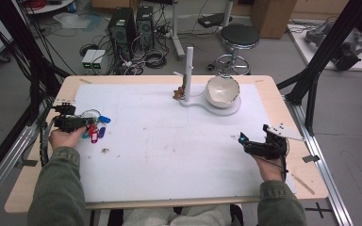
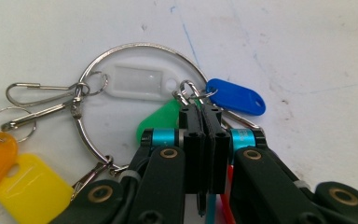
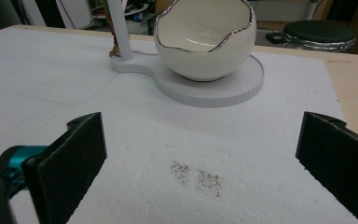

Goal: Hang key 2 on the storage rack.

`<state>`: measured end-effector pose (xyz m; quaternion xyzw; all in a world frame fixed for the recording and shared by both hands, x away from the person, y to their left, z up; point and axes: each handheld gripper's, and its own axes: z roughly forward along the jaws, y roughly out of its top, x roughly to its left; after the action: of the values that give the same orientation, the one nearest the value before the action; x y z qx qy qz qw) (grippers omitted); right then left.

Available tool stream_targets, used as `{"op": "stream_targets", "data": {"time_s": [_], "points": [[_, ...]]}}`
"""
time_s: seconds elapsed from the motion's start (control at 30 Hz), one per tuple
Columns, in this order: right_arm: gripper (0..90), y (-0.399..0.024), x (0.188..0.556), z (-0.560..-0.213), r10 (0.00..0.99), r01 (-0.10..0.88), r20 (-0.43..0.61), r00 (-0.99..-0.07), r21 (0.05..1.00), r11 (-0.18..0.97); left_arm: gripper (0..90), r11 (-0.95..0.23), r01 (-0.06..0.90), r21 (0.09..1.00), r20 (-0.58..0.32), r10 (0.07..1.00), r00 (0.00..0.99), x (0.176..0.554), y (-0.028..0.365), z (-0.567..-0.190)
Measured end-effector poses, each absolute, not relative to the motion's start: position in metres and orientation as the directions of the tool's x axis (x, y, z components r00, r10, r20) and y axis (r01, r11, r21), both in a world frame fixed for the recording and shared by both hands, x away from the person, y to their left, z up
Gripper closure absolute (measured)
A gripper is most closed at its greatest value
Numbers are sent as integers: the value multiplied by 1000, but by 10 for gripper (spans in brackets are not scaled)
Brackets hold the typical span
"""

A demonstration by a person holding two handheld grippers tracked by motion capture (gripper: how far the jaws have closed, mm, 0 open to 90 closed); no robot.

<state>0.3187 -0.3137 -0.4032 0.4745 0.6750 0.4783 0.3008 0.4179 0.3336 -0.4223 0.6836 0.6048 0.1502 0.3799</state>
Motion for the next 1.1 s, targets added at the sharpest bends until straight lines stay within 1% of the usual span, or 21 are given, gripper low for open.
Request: {"op": "stream_targets", "data": {"time_s": [0.3, 0.37, 0.47, 0.67, 0.9, 1.1], "points": [[7, -313, 320, -403, 929, 349, 46, -368, 932, 92, 878, 32, 694, 719, -269, 934, 235, 411, 336, -411], [7, -313, 320, -403, 929, 350, 49, -367, 933, 90, 879, 41, 687, 725, -283, 928, 244, 409, 337, -407], [7, -313, 320, -403, 928, 350, 49, -369, 932, 90, 879, 28, 683, 730, -278, 925, 259, 407, 336, -401], [7, -312, 321, -403, 929, 348, 50, -368, 933, 87, 878, 42, 660, 750, -292, 916, 273, 403, 337, -394], [7, -312, 321, -403, 927, 347, 52, -371, 934, 86, 878, 107, 635, 765, -353, 894, 275, 398, 341, -384], [7, -312, 321, -403, 927, 347, 55, -370, 934, 83, 878, 75, 610, 789, -322, 896, 307, 397, 333, -366]]}}
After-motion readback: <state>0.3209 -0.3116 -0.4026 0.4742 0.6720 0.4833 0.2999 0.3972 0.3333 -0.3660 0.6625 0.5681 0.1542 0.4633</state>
